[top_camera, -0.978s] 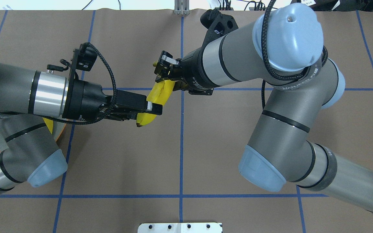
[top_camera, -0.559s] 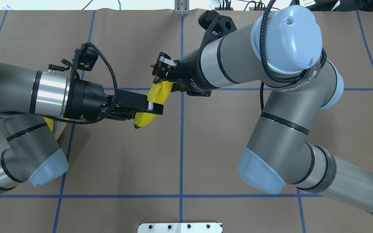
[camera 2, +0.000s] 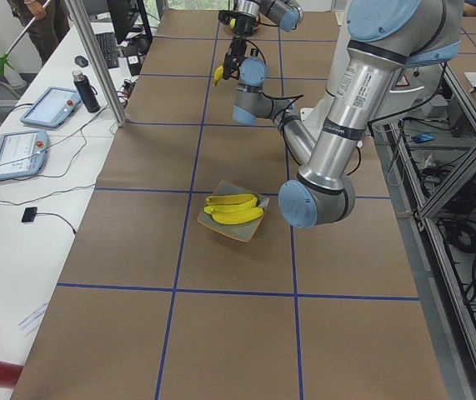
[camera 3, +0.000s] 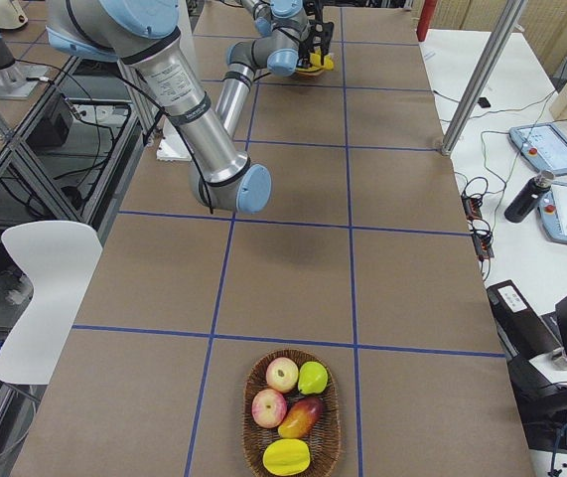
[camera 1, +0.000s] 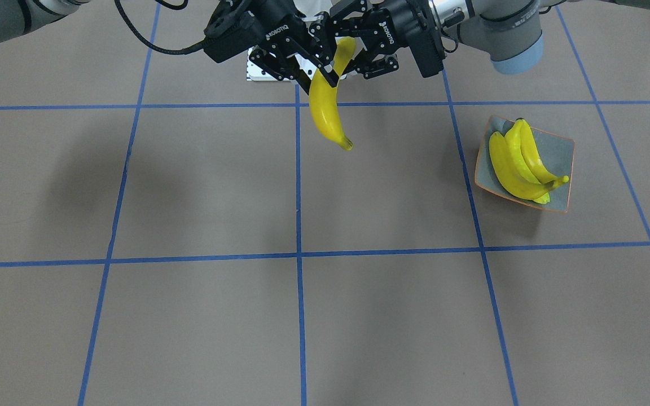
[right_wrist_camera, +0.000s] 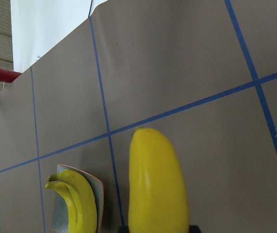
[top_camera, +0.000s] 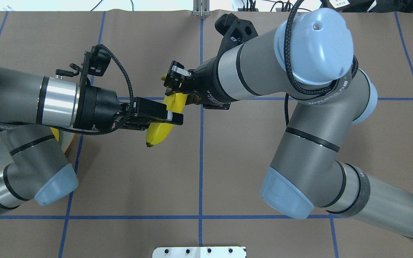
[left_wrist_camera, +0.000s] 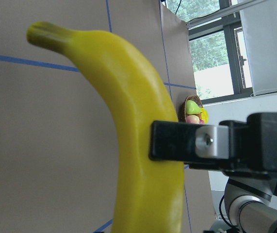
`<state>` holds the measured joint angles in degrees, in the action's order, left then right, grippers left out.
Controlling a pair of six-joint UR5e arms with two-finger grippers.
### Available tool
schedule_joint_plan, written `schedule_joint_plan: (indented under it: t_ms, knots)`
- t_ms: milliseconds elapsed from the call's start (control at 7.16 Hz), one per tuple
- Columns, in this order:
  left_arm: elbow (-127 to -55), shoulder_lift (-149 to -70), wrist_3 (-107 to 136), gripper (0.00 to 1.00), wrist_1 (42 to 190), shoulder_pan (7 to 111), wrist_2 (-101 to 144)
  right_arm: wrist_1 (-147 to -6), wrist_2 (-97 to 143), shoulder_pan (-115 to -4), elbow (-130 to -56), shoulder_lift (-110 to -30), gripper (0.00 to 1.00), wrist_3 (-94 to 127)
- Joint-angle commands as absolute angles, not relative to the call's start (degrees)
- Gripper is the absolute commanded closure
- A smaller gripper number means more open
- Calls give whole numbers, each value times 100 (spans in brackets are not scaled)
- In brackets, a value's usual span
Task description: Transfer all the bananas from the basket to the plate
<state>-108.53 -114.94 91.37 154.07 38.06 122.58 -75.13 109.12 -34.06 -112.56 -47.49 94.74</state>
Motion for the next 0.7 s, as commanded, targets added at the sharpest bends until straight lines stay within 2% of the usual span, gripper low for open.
schedule_joint_plan:
  t_ms: [0, 140, 419, 559]
  knots:
    - [-10837, -11479, 9149, 100, 15407, 3806, 12155, -7506, 10907, -3401, -11267, -4729, 9, 9413]
    - [-10837, -11461, 9176, 100, 15399, 3806, 12155, -7506, 10899, -3401, -11337, -4729, 0, 9343]
    - [-10898, -11321, 9193, 100, 15398, 3841, 12155, -7515, 10898, -3497, -11539, -4798, 0, 9036]
    - [-11046, -10885, 9185, 100, 15390, 3858, 12164, -7532, 10968, -3776, -11540, -4868, 0, 9035]
